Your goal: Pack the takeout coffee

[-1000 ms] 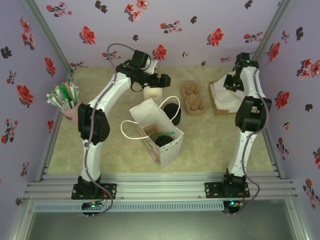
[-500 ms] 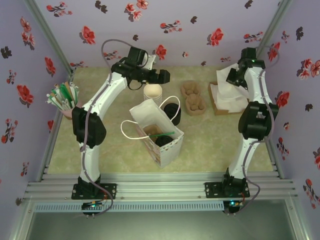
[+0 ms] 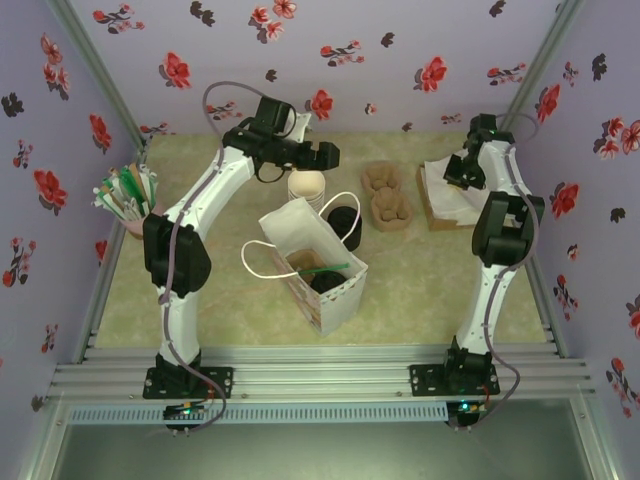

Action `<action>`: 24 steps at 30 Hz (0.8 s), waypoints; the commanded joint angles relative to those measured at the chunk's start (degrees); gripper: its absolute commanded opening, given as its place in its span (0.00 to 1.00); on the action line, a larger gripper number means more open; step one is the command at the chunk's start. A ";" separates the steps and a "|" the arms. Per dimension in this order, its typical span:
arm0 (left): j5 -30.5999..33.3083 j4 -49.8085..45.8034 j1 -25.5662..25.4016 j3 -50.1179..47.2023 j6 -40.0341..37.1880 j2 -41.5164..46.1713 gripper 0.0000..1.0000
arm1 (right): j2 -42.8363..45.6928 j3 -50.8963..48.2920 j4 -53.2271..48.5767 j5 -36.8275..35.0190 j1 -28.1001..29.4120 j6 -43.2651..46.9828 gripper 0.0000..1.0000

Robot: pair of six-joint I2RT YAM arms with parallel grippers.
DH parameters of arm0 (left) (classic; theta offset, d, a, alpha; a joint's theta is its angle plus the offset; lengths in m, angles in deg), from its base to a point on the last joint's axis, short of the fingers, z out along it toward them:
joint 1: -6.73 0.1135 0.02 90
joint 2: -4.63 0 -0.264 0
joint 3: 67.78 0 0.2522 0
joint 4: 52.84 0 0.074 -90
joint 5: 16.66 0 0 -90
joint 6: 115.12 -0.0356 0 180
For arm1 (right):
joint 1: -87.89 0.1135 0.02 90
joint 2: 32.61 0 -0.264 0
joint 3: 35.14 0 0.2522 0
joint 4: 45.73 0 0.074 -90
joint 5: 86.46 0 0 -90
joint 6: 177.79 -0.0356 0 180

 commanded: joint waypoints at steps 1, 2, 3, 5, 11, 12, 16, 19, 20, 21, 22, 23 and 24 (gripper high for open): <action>-1.27 -0.13 -0.44 -0.38 0.14 2.29 0.99 | 0.20 0.61 -0.32 0.95 -0.27 -0.15 0.10; -1.26 -0.08 -0.50 -0.36 0.07 2.20 0.99 | 0.23 0.79 -0.44 0.94 -0.27 -0.15 0.11; -1.20 -0.11 -0.45 -0.38 0.10 2.15 0.99 | 0.22 0.93 -0.48 0.90 -0.21 -0.15 0.11; -1.24 -0.01 -0.43 -0.32 0.14 1.94 0.99 | 0.16 1.02 -0.48 1.03 -0.27 -0.15 0.12; -1.26 -0.09 -0.43 -0.47 -0.03 1.92 0.99 | 0.14 1.11 -0.65 1.60 -0.26 -0.32 0.20; -1.20 -0.08 -0.43 -0.47 -0.07 1.92 0.99 | 0.14 1.20 -0.65 1.61 -0.27 -0.28 0.21; -1.24 -0.10 -0.43 -0.47 -0.12 1.92 0.99 | 0.75 0.96 -0.66 1.82 -0.26 -0.37 0.15; -1.20 -0.09 -0.44 -0.56 -0.08 1.90 0.99 | 1.89 0.34 -0.31 1.82 -0.26 -0.56 0.10; -1.27 -0.13 -0.44 -0.64 -0.04 1.99 0.99 | 2.23 0.21 -0.30 1.66 -0.27 -0.58 0.09; -1.27 -0.12 -0.44 -0.75 -0.12 2.08 0.99 | 2.69 0.08 -0.34 1.37 -0.27 -0.67 0.09; -1.21 -0.08 -0.43 -0.83 -0.03 2.09 0.99 | 3.18 -0.22 -0.27 1.34 -0.27 -0.74 0.10; -1.28 -0.09 -0.45 -0.82 -0.06 2.13 0.99 | 3.61 -0.47 -0.15 1.30 -0.27 -0.82 0.10; -1.21 -0.15 -0.43 -0.91 -0.03 2.22 0.99 | 4.06 -0.81 -0.07 1.21 -0.25 -0.88 0.10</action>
